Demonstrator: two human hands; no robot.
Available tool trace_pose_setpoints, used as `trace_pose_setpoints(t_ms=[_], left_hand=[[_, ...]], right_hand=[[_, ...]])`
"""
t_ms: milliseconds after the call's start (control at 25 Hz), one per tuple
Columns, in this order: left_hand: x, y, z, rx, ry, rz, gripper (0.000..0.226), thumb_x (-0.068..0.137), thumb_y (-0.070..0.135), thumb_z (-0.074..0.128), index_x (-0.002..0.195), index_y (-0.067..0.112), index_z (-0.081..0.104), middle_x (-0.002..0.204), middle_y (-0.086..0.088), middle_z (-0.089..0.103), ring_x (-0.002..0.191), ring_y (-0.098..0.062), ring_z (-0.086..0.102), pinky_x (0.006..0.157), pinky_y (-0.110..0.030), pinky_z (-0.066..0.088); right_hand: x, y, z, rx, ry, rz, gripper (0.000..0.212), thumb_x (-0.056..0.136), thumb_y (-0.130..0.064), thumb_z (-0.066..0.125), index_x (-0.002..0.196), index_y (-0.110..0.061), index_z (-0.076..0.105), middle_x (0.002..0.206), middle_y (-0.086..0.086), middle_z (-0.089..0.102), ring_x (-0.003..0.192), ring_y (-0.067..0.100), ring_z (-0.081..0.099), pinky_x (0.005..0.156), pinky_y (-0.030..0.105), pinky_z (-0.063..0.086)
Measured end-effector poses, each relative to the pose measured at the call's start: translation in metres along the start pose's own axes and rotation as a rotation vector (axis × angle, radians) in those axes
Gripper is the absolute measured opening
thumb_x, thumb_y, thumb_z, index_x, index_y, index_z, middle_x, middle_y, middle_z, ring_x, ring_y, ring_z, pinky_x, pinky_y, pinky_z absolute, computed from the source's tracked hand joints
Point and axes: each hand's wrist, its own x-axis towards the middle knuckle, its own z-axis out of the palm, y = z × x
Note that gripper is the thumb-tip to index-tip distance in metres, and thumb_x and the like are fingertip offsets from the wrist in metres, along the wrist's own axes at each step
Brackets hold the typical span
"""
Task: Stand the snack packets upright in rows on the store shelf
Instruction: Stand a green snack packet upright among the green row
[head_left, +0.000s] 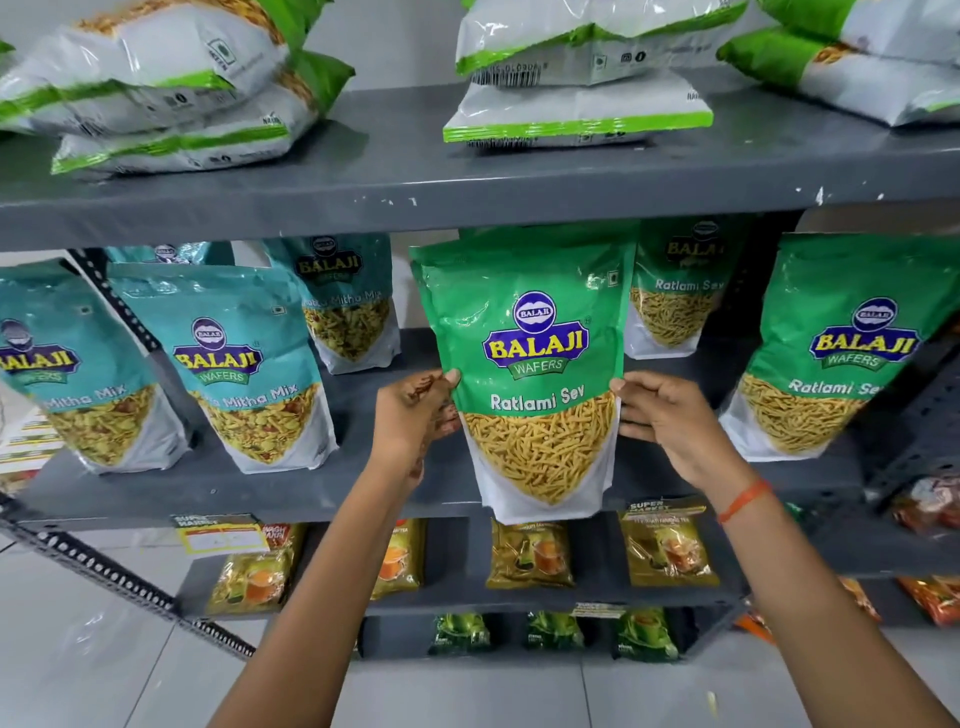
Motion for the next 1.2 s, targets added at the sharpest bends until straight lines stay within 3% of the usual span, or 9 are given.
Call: trace_pose_setpoints(t_ms=[480,640,720,800,880,960,1040,1120,1200], left_hand=[[0.002,0.019,-0.010,0.016,0.020,-0.006,0.011,0.088,0.010,0.060,0.080,0.012,0.068,0.062,0.008,0.074,0.058,-0.007,0.070,0.051,-0.019,0.056],[0.021,0.007,-0.006,0.051,0.077,0.014,0.014,0.090,0.013,0.058,0.082,0.010,0.068,0.077,-0.005,0.074,0.075,-0.021,0.068,0.075,-0.037,0.056],[0.032,-0.005,-0.006,0.060,0.125,0.035,0.018,0.091,0.014,0.056,0.093,0.000,0.067,0.090,-0.014,0.070,0.081,-0.026,0.063,0.078,-0.042,0.052],[0.040,-0.017,-0.006,0.053,0.176,0.047,0.024,0.092,0.014,0.056,0.098,-0.007,0.066,0.086,-0.010,0.068,0.073,-0.019,0.062,0.071,-0.035,0.053],[0.045,-0.027,-0.009,0.039,0.172,0.051,0.019,0.092,0.014,0.056,0.091,-0.001,0.066,0.079,-0.005,0.067,0.068,-0.012,0.061,0.068,-0.031,0.052],[0.051,-0.032,-0.011,0.013,0.140,0.046,0.014,0.093,0.014,0.054,0.087,0.007,0.066,0.080,-0.005,0.068,0.071,-0.013,0.062,0.072,-0.033,0.053],[0.053,-0.035,-0.010,0.028,0.138,0.064,0.017,0.094,0.015,0.052,0.093,0.005,0.065,0.088,-0.011,0.069,0.082,-0.020,0.064,0.081,-0.041,0.053],[0.047,-0.037,-0.006,0.171,0.149,0.103,0.027,0.096,0.022,0.048,0.110,0.003,0.060,0.109,-0.014,0.068,0.099,-0.025,0.063,0.090,-0.044,0.051],[0.033,-0.039,0.004,0.360,0.155,0.147,0.046,0.097,0.030,0.044,0.138,0.009,0.039,0.139,-0.011,0.053,0.125,-0.024,0.051,0.102,-0.041,0.045]], right_hand=[[-0.006,-0.016,0.018,-0.024,-0.018,0.006,0.013,0.091,-0.017,0.056,0.083,-0.019,0.066,0.075,-0.008,0.076,0.073,0.004,0.071,0.064,0.019,0.059],[0.011,-0.001,0.045,-0.024,0.054,-0.031,0.017,0.096,-0.010,0.046,0.088,-0.012,0.061,0.087,-0.001,0.069,0.070,-0.004,0.068,0.062,0.014,0.054],[0.021,0.006,0.059,-0.014,0.100,-0.062,0.018,0.097,-0.007,0.042,0.092,-0.004,0.059,0.094,0.011,0.068,0.081,0.007,0.070,0.075,0.030,0.058],[0.030,0.014,0.068,-0.091,0.152,-0.085,0.019,0.098,-0.007,0.040,0.095,0.003,0.057,0.103,0.028,0.065,0.098,0.034,0.066,0.091,0.055,0.051],[0.036,0.021,0.075,-0.180,0.189,-0.106,0.017,0.097,-0.007,0.040,0.089,-0.004,0.055,0.105,0.033,0.063,0.103,0.045,0.060,0.094,0.061,0.046],[0.041,0.027,0.078,-0.227,0.222,-0.120,0.017,0.097,-0.008,0.040,0.086,-0.006,0.054,0.098,0.028,0.065,0.097,0.041,0.062,0.089,0.058,0.050],[0.045,0.030,0.078,-0.279,0.276,-0.139,0.018,0.096,-0.009,0.042,0.083,-0.004,0.053,0.081,0.013,0.064,0.080,0.031,0.060,0.074,0.043,0.052],[0.043,0.029,0.081,-0.350,0.322,-0.179,0.017,0.095,-0.010,0.042,0.080,-0.009,0.051,0.073,-0.001,0.059,0.075,0.028,0.057,0.059,0.024,0.039],[0.038,0.027,0.084,-0.422,0.347,-0.228,0.016,0.096,-0.013,0.042,0.099,-0.006,0.055,0.091,0.005,0.065,0.091,0.032,0.062,0.062,0.022,0.035]])
